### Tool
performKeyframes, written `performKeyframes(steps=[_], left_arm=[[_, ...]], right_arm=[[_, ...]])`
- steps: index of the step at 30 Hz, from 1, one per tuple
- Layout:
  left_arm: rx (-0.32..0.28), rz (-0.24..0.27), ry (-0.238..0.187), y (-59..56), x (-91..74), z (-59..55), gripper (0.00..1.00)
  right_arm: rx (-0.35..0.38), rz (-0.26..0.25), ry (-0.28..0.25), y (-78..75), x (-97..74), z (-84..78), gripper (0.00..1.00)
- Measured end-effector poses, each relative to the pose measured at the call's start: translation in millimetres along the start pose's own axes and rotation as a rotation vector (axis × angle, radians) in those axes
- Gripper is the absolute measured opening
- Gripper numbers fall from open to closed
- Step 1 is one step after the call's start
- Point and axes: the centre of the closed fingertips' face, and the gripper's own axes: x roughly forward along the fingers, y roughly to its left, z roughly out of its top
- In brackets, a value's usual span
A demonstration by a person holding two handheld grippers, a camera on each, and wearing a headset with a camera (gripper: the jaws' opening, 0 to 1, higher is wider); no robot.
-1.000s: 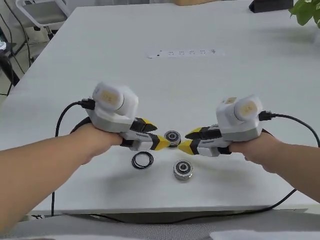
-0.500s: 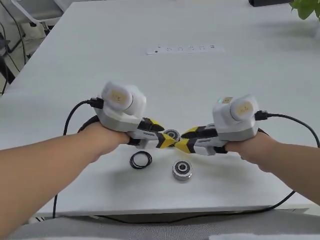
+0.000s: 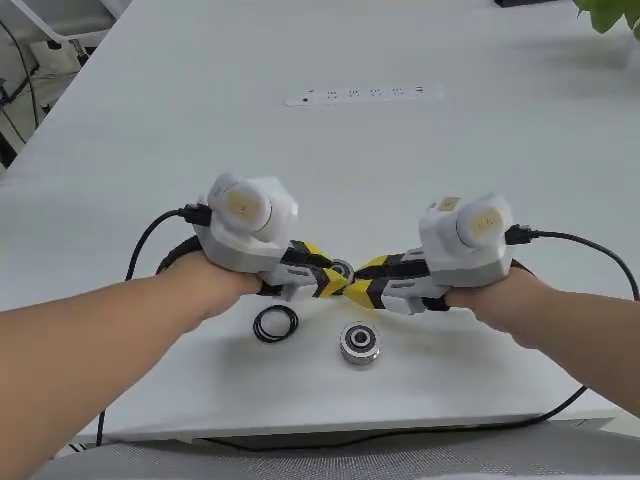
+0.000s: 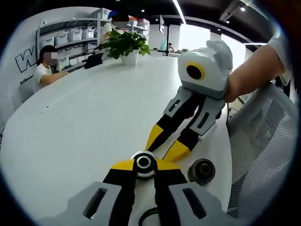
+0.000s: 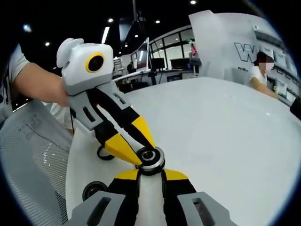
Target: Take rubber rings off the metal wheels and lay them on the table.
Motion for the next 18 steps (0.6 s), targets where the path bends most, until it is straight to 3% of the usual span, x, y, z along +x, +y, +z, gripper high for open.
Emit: performKeyframes(steps=[2,18], left_arm=[[-0.025,0.007,-0.007,3.1,-0.1,-1.3,0.07],[-0.025,0.021,-0.016,3.1,1.6,-0.4,0.07]], right_arm=[[-0.002,0.001,0.000,-0.1,0.2,0.4,0.15],[0.004,-0.016,0.011,0.1,-0.2,-0.4,0.13]])
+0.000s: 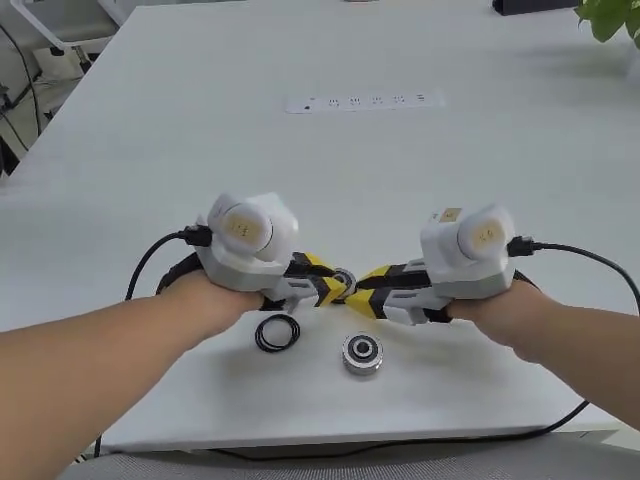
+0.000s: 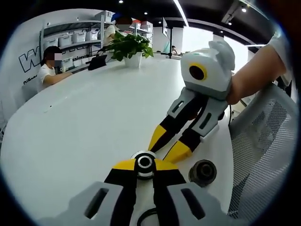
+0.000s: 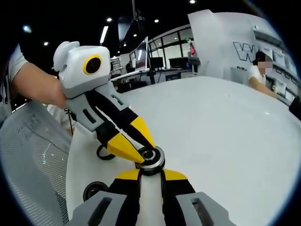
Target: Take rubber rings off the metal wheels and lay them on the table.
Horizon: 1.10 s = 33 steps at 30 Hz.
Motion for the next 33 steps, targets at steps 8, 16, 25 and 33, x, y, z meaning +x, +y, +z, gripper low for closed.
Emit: performKeyframes(steps=[8,16,25,33], left_arm=[[-0.006,0.003,-0.001,0.8,0.1,0.7,0.07],[-0.012,0.016,0.007,2.0,1.0,0.2,0.07],[-0.013,0.024,0.024,1.0,1.9,-0.9,0.07],[-0.008,0.025,0.030,0.4,3.3,-1.1,0.07]], right_arm=[[0.029,-0.006,0.014,-1.6,-4.0,-2.7,0.01],[0.276,-0.027,-0.025,-5.8,-5.4,-2.5,0.00],[0.407,-0.047,-0.096,-11.7,-13.2,5.6,0.00],[0.453,-0.016,-0.144,-10.1,-15.2,12.3,0.00]])
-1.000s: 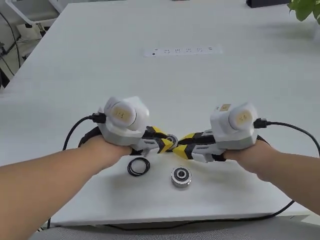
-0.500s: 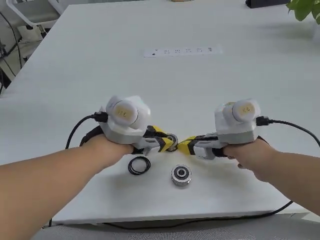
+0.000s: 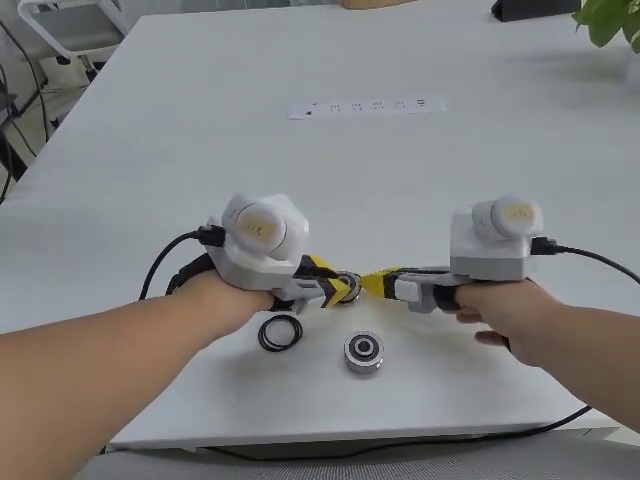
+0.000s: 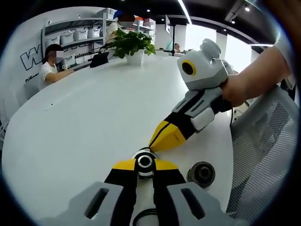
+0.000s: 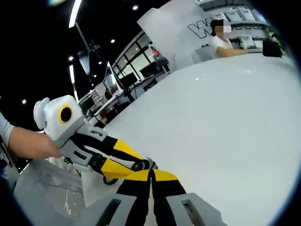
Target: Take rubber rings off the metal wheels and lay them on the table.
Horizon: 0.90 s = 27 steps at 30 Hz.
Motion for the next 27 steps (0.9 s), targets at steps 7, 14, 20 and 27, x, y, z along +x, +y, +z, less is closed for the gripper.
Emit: performKeyframes(steps=[7,14,20,27], left_arm=[[0.004,0.006,0.001,0.1,-0.1,-0.5,0.07],[0.009,0.007,-0.002,-0.1,-0.7,-0.5,0.07],[0.008,0.009,-0.002,-0.5,-1.3,-0.6,0.07],[0.007,0.011,-0.005,-0.3,-1.2,-0.6,0.07]], right_arm=[[0.016,-0.002,0.004,1.8,1.4,0.8,0.00],[0.012,0.026,0.006,7.6,5.7,2.1,0.00],[-0.011,0.056,0.008,14.9,9.5,3.4,0.00],[0.011,0.081,-0.007,20.1,8.3,4.9,0.00]])
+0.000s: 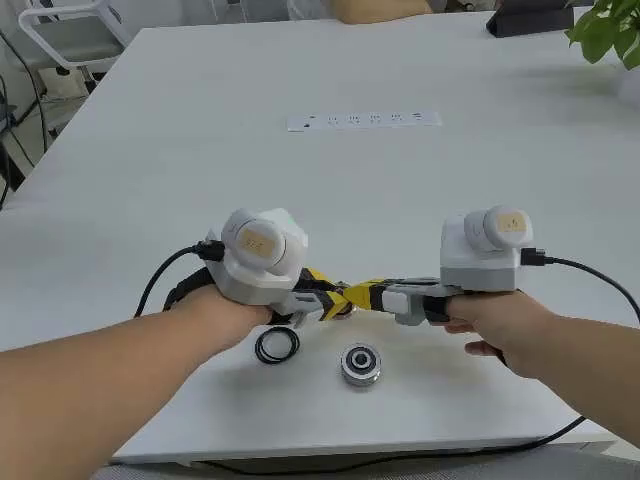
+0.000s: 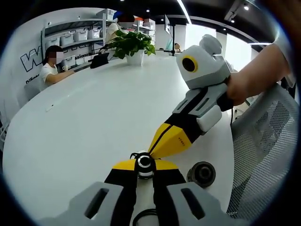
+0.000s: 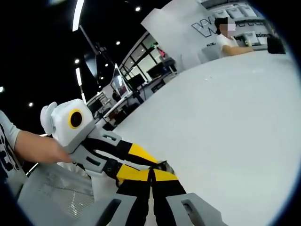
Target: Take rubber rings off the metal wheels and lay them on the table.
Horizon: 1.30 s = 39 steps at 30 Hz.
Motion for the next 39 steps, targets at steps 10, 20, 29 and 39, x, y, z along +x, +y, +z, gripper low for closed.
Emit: performKeyframes(steps=[10,20,29,39], left_arm=[[-0.016,-0.002,-0.018,0.0,-0.5,0.2,0.07],[-0.016,-0.011,-0.005,-0.4,-0.6,0.5,0.07],[-0.011,-0.014,0.018,-0.4,-0.9,0.7,0.08],[-0.019,-0.025,-0.063,-3.3,-20.1,18.0,0.14]], right_arm=[[0.062,0.079,-0.019,11.7,-7.7,1.1,0.00],[-0.008,-0.020,0.006,0.8,-4.6,-4.1,0.00],[-0.011,-0.038,-0.008,-2.8,-6.6,0.8,0.00],[-0.009,-0.022,-0.024,-0.2,-7.7,6.3,0.00]])
